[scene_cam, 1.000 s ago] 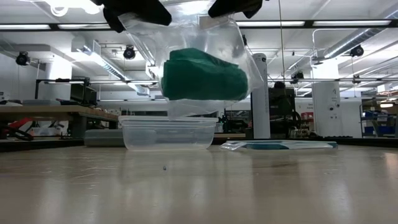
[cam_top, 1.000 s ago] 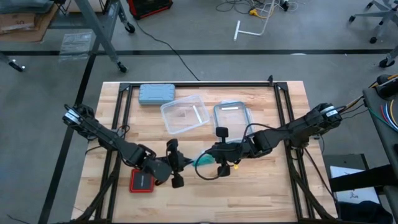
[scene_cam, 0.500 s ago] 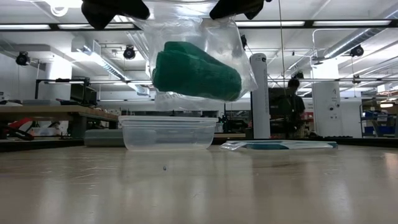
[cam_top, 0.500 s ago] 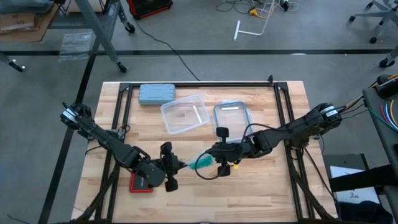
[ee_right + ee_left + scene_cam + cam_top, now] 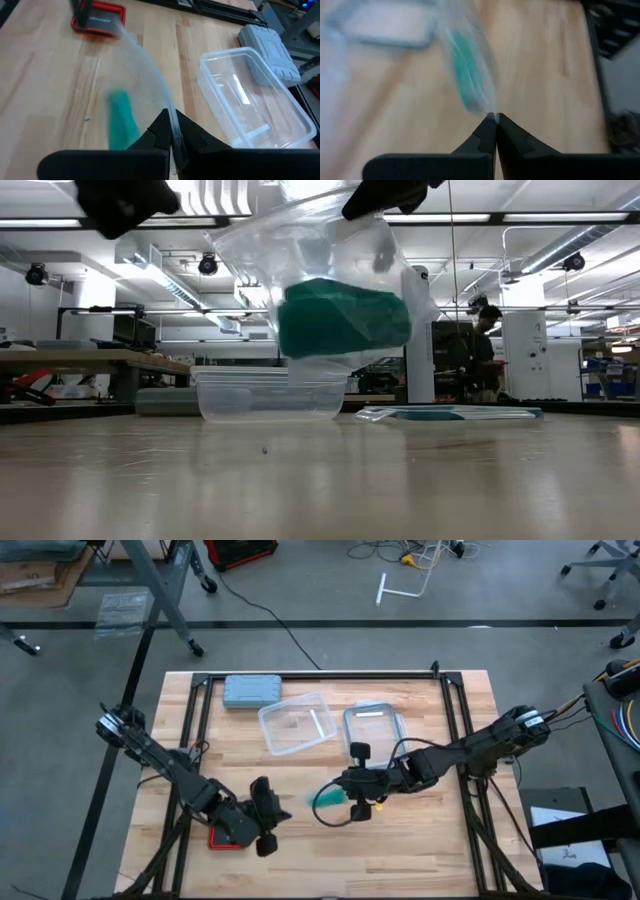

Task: Roll bandage
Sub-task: Close the transparent zip bag

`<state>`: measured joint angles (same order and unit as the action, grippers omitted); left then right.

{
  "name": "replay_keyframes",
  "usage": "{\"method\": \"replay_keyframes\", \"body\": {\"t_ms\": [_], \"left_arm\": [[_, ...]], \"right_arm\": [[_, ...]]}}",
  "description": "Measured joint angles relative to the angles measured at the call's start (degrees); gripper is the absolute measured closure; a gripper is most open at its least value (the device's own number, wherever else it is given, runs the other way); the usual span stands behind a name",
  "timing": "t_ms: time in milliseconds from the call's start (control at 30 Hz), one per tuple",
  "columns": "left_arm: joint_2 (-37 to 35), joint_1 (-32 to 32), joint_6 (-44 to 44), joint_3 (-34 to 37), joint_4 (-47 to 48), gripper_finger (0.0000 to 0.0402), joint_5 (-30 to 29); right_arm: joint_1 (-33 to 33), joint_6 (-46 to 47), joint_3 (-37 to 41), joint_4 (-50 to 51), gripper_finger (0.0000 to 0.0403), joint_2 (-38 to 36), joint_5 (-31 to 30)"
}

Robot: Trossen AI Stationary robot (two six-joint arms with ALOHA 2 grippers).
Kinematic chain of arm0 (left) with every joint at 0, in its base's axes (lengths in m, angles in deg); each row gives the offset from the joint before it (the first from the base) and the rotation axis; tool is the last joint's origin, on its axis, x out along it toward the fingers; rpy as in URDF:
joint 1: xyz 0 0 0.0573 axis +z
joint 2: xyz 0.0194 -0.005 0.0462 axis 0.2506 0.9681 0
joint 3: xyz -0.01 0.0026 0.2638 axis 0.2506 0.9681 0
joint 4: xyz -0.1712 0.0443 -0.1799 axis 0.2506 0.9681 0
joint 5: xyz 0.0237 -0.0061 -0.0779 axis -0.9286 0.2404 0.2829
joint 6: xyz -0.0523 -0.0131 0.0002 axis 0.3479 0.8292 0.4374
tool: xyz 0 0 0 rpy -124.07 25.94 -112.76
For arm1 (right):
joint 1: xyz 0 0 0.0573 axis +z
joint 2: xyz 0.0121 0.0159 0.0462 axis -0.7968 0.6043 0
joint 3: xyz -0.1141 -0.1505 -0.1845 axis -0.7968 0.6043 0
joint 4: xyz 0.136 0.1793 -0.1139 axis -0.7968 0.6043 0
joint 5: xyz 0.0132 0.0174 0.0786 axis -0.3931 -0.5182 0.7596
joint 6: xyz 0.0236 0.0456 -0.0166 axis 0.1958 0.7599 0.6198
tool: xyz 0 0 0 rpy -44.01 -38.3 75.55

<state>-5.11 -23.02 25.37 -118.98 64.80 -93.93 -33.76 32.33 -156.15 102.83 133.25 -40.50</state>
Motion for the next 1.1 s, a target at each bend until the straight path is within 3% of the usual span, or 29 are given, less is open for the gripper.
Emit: {"method": "replay_keyframes", "body": {"t_ms": [167, 300, 500, 767, 933, 1100], "left_arm": [[-1.5, -0.37, 10.21, 0.01, 6.48, 0.039, 2.6], [-1.81, -0.71, 11.79, 0.07, 7.65, 0.0368, -0.94], [-1.69, -0.58, 4.97, 0.07, 2.7, 0.0317, -12.33], [-0.6, -0.51, -4.06, 0.09, -1.9, 0.0232, -23.33], [0.46, 0.03, -6.18, 0.09, -2.69, 0.0198, -24.14], [2.2, 1.97, -11.83, 0.11, -8.69, 0.0205, -23.64]], "right_arm": [[-0.06, 0.32, 0.0, -0.25, 0.0403, -0.08, 0.07], [0.01, 1.06, 0.01, -0.37, 0.0403, -0.37, 0.53], [-0.37, 2.69, 0.15, -1.57, 0.0403, -2.83, 2.07], [-0.67, 2.92, 0.82, -2.68, 0.0403, -3.71, 2.33], [-0.63, 3.03, 0.87, -2.98, 0.0403, -3.71, 2.4], [-0.66, 2.69, 0.87, -4.01, 0.0403, -3.71, 2.46]]}}
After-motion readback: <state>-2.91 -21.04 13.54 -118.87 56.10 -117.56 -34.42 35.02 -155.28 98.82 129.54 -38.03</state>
